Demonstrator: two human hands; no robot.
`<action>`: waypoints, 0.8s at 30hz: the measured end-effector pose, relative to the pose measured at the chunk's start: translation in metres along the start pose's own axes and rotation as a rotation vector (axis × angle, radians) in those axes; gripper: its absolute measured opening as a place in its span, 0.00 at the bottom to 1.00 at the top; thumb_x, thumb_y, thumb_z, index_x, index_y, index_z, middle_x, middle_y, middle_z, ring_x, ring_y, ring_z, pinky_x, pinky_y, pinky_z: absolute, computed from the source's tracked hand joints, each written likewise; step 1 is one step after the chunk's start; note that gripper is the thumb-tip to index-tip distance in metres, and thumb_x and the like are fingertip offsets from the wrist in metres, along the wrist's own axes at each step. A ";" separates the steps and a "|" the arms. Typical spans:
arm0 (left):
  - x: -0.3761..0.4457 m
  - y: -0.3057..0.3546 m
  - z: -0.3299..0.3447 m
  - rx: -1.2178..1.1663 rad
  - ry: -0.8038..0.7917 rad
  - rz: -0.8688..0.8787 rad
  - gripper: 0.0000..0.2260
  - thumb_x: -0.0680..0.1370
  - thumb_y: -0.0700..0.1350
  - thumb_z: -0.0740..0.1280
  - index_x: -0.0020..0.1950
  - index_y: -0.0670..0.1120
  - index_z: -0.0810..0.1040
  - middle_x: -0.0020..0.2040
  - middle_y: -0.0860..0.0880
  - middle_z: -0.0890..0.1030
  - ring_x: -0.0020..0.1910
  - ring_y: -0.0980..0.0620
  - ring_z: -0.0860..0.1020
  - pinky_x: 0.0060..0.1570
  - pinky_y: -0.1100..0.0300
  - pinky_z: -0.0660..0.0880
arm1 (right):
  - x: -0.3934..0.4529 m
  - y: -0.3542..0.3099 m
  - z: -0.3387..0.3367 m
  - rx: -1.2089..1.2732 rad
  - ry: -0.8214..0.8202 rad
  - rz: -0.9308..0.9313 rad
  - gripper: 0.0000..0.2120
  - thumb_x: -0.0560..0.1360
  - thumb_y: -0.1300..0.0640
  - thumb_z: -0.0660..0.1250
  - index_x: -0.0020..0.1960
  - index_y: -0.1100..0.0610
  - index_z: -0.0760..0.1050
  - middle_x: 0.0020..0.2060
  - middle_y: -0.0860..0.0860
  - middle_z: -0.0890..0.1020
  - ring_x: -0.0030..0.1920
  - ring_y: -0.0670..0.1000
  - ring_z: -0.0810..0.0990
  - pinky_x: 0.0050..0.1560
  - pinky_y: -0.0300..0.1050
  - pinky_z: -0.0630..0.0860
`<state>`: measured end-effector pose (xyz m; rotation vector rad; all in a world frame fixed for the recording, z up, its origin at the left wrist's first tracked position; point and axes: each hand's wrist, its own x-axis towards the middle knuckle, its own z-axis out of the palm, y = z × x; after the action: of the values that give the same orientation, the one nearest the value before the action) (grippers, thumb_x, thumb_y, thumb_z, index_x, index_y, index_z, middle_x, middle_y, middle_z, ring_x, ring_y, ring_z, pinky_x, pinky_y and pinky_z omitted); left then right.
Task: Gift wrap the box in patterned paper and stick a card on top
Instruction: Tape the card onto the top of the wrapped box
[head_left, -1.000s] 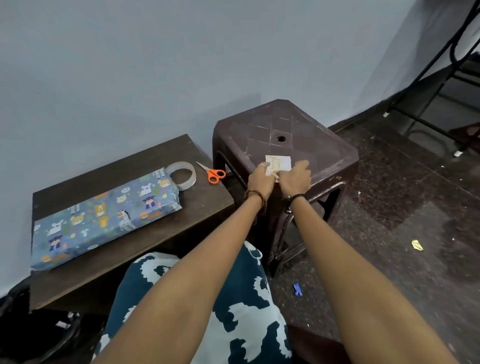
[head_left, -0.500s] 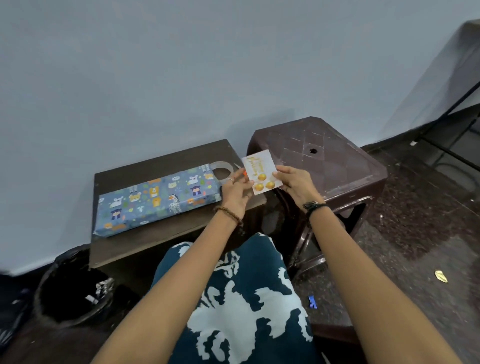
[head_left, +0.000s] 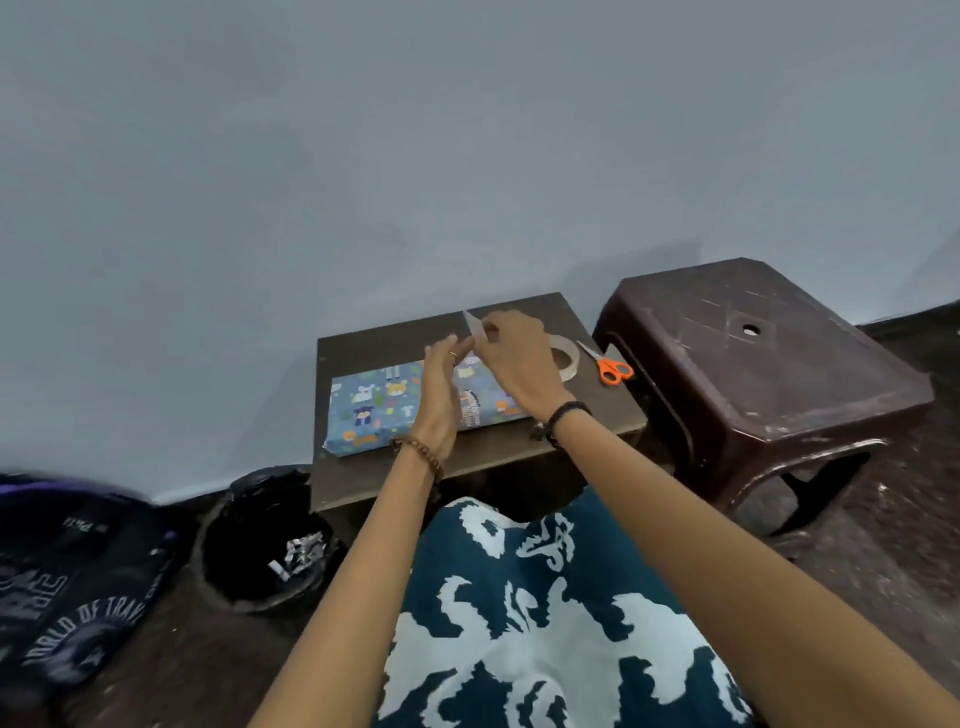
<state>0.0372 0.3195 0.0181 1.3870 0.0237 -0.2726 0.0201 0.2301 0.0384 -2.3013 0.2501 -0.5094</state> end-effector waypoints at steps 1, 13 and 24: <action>0.005 -0.001 -0.009 -0.027 0.007 0.010 0.16 0.80 0.50 0.57 0.57 0.42 0.77 0.71 0.43 0.68 0.67 0.52 0.68 0.66 0.61 0.59 | 0.000 -0.008 0.009 -0.111 -0.041 -0.052 0.08 0.74 0.62 0.62 0.44 0.66 0.76 0.43 0.59 0.78 0.44 0.56 0.76 0.39 0.44 0.65; 0.056 -0.024 -0.067 -0.081 0.111 -0.282 0.06 0.80 0.38 0.59 0.56 0.39 0.69 0.43 0.45 0.77 0.41 0.49 0.77 0.27 0.59 0.80 | 0.031 0.038 0.037 0.052 -0.127 0.093 0.16 0.72 0.68 0.58 0.55 0.61 0.79 0.56 0.54 0.80 0.55 0.52 0.78 0.46 0.32 0.73; 0.068 -0.031 -0.061 -0.009 0.148 -0.292 0.05 0.79 0.38 0.61 0.54 0.40 0.68 0.40 0.44 0.78 0.22 0.52 0.79 0.23 0.63 0.77 | 0.060 0.141 0.016 -0.599 -0.328 0.129 0.13 0.77 0.64 0.56 0.54 0.60 0.77 0.51 0.56 0.81 0.51 0.57 0.79 0.43 0.44 0.72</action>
<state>0.1054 0.3617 -0.0348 1.3916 0.3514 -0.4115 0.0775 0.1223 -0.0561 -2.8732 0.4301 0.0285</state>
